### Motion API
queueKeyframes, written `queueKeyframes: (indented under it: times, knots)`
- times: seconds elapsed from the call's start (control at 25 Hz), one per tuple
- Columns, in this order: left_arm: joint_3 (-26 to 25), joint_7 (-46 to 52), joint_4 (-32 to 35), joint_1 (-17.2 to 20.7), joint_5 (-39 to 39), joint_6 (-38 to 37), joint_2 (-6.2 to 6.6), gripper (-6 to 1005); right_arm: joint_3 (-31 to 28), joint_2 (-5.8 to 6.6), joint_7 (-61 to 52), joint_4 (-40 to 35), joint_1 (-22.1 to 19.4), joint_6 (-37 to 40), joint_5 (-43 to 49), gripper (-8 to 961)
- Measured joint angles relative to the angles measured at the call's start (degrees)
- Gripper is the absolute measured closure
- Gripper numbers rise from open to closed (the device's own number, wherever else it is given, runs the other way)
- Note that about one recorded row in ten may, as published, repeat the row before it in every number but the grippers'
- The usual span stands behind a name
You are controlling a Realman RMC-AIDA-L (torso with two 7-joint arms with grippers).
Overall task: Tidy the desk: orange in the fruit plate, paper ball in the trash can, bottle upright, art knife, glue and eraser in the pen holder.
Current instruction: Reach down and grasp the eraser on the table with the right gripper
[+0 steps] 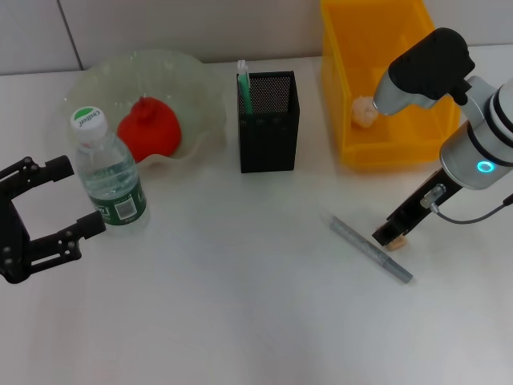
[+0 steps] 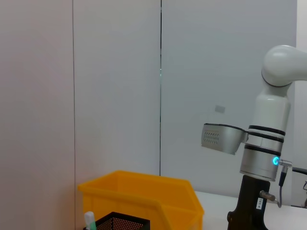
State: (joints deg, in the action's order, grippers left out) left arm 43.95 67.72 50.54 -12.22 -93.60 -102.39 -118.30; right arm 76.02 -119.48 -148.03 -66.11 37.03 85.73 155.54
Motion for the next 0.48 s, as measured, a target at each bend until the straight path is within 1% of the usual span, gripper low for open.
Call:
queueKeyframes:
  times: [0.48]
  knots:
    - [0.72,-0.80,0.05,-0.05,-0.80,-0.26,0.05,170,0.00,0.04,-0.15,0.65,0.23,0.03,0.00,417]
